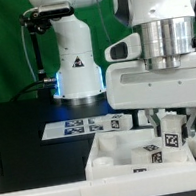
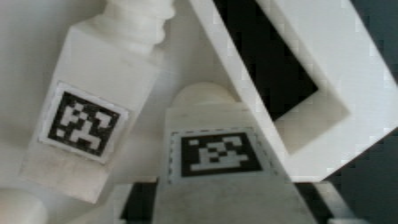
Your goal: Assemble one leg
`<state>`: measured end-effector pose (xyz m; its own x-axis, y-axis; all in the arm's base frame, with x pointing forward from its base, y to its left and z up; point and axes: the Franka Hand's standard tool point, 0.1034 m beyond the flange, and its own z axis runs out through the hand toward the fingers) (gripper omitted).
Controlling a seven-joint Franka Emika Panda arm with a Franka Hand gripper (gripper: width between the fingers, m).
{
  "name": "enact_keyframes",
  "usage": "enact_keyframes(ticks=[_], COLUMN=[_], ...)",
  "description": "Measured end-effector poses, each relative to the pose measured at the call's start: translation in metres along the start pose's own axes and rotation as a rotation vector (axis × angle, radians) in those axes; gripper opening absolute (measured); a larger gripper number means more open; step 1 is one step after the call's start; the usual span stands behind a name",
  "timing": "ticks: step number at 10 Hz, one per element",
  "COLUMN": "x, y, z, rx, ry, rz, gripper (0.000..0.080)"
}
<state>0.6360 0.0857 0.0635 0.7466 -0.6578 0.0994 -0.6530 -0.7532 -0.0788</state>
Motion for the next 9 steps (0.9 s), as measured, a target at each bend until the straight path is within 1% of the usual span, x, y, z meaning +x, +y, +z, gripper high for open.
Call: enact_keyframes(ticks=[1,2,3,4,5,6,7,8,9], x=[0.0,0.0,0.0,-0.001,-0.005,-0.004,0.001,0.004,0.003], y=[0.0,0.0,0.0,-0.002,-0.011,-0.016,-0.018,-0.017,-0.017], z=[0.0,0.0,0.0,-0.002,-0.011,-0.023,-0.034,-0.038,-0.036], rx=[0.0,0.0,0.0,0.001,0.006,0.019,0.033,0.038,0.036], ry=[0.0,0.0,0.0,-0.002,-0.011,-0.012,-0.006,-0.002,-0.003], rz=[-0.007,-0.006,-0.006,-0.008,-0.018,-0.019,-0.012,-0.007,-0.008], gripper=[0.0287,0.0366,0.0366,0.0502,0.062,0.062,0.0641,0.0641,0.0641])
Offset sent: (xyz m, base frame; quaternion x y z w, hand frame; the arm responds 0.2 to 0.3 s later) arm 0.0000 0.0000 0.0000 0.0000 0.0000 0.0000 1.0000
